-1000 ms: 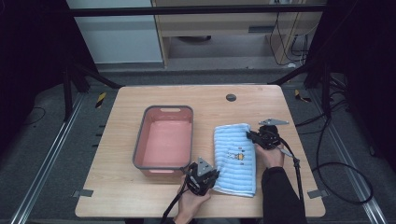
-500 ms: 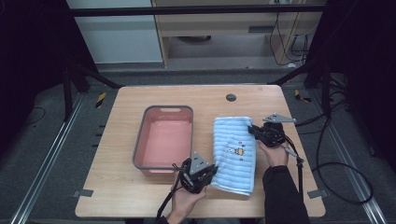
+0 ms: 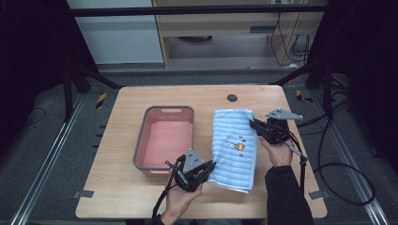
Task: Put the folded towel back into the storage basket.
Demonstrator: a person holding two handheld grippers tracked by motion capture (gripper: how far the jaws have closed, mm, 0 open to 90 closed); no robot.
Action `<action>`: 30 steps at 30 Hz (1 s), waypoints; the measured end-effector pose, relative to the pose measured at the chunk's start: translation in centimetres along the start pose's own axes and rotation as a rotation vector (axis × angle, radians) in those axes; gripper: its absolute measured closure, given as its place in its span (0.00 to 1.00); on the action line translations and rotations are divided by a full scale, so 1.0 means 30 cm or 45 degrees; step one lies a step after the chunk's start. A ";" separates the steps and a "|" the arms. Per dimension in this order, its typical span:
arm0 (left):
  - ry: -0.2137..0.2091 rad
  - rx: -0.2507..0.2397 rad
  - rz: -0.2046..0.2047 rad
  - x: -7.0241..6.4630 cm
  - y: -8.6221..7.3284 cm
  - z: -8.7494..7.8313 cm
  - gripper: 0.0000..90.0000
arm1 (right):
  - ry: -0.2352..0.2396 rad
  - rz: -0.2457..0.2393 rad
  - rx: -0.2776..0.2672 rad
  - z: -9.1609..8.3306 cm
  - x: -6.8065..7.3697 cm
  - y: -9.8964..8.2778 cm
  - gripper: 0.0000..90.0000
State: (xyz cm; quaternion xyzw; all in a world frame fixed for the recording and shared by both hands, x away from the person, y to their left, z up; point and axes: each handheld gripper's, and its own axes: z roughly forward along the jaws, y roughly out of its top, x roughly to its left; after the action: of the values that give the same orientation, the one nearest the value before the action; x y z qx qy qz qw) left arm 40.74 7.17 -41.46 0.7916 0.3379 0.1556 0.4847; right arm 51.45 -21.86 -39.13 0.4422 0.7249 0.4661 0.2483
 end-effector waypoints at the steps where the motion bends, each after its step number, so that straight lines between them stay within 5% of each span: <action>1: 0.006 -0.010 0.006 0.006 0.012 -0.014 0.96 | -0.005 -0.020 -0.016 -0.009 0.014 0.018 0.92; 16: 0.060 -0.087 0.039 0.053 0.090 -0.119 0.96 | 0.004 -0.072 -0.094 -0.027 0.092 0.175 0.92; 30: 0.111 -0.132 0.051 0.105 0.117 -0.197 0.96 | 0.021 -0.085 -0.153 -0.002 0.162 0.262 0.93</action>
State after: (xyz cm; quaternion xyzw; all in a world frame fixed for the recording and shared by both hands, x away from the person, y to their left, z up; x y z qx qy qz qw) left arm 40.98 12.19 -35.79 0.7647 0.3341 0.2167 0.5066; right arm 52.27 -16.27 -31.82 0.3981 0.7121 0.5039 0.2838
